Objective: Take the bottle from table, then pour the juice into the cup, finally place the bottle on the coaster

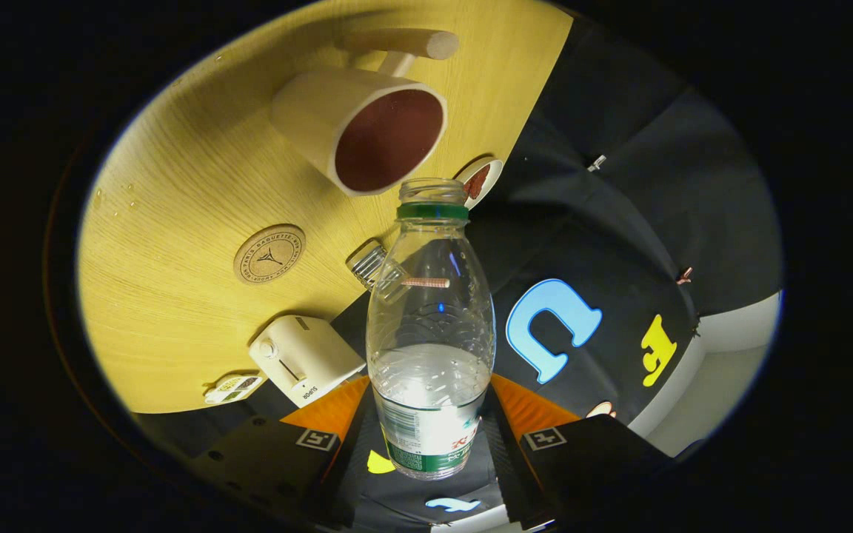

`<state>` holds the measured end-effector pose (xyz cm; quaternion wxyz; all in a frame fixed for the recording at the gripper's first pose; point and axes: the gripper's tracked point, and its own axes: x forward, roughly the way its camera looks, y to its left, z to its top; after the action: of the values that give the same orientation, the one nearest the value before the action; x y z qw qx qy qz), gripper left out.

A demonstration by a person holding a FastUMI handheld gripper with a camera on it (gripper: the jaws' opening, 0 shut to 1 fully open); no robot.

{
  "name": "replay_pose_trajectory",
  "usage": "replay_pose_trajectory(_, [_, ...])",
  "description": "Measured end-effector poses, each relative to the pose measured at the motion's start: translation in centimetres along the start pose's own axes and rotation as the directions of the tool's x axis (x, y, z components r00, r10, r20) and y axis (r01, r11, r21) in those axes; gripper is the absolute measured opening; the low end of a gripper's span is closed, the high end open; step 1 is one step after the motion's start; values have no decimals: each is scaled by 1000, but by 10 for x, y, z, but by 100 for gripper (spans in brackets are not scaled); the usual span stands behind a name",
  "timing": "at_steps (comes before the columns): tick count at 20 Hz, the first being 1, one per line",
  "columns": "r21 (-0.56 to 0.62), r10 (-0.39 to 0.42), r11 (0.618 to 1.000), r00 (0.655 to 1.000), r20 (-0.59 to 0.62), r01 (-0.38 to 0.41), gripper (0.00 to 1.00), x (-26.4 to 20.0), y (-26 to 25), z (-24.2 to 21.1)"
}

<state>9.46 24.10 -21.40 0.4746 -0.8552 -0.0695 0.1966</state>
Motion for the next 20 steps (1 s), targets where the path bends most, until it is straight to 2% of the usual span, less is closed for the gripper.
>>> replay_pose_trajectory(3, [133, 34, 991, 999, -11, -33, 76, -2, 16, 2])
replay_pose_trajectory(5, [283, 65, 957, 998, -21, -56, 76, -6, 31, 3])
replay_pose_trajectory(7, [445, 108, 892, 994, -28, -84, 76, -8, 46, 5])
replay_pose_trajectory(9, [603, 142, 792, 990, -22, -100, 76, -9, 59, 8])
replay_pose_trajectory(11, [726, 151, 680, 988, -3, -102, 76, -12, 66, 17])
replay_pose_trajectory(13, [831, 127, 548, 991, 31, -96, 76, -12, 62, 25])
replay_pose_trajectory(14, [879, 108, 467, 993, 55, -99, 76, -11, 60, 28])
replay_pose_trajectory(16, [952, 72, 279, 991, 112, -128, 76, -12, 53, 36])
replay_pose_trajectory(18, [985, 32, 95, 989, 144, -146, 76, -11, 44, 33])
replay_pose_trajectory(20, [985, -9, -70, 988, 155, -156, 76, -7, 32, 23])
